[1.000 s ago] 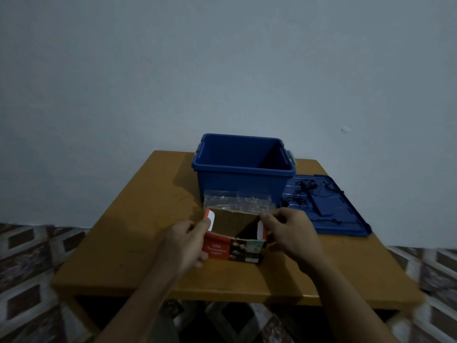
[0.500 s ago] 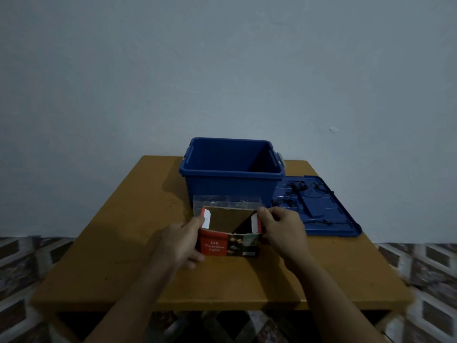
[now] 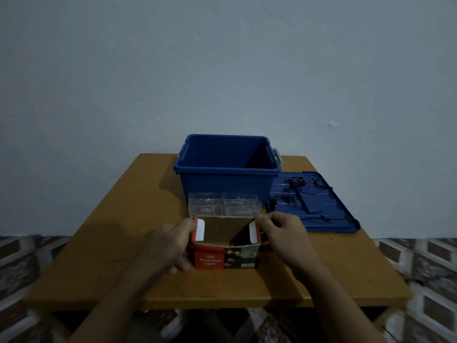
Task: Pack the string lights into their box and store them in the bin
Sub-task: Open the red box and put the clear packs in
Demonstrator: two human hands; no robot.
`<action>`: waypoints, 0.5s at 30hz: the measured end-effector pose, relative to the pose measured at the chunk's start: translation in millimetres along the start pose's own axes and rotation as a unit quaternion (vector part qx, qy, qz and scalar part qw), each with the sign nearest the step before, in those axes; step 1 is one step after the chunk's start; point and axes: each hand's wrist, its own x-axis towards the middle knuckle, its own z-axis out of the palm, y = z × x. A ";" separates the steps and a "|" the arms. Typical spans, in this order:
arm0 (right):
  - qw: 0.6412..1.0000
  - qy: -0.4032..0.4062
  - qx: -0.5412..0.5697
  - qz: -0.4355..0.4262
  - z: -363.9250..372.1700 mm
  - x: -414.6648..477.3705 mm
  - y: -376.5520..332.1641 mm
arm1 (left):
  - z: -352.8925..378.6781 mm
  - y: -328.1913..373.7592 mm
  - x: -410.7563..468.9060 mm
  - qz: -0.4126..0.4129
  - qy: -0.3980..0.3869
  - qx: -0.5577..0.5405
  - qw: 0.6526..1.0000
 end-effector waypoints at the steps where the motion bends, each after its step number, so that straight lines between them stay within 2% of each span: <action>1: 1.000 -0.003 0.004 0.002 0.1 -0.4 0.2 | -0.1 1.3 0.7 -0.005 -0.001 -0.002 1.000; 5: 1.000 0.003 -0.002 -0.006 0.8 0.6 2.6 | 4.2 6.1 5.5 -0.015 0.004 -0.009 1.000; 8: 1.000 0.003 -0.001 -0.014 0.1 0.3 3.6 | 3.4 4.8 4.0 0.010 0.011 -0.020 1.000; 10: 1.000 -0.004 0.000 -0.016 -0.9 -1.2 3.6 | 3.1 2.5 1.7 0.035 0.003 0.021 0.999; 13: 0.999 -0.010 -0.019 -0.024 -7.9 -0.9 5.3 | 5.1 -1.7 1.5 0.100 0.082 0.126 0.984; 15: 0.999 -0.002 -0.038 -0.033 -20.3 4.8 9.8 | 4.5 4.9 -5.2 0.187 0.163 0.083 0.965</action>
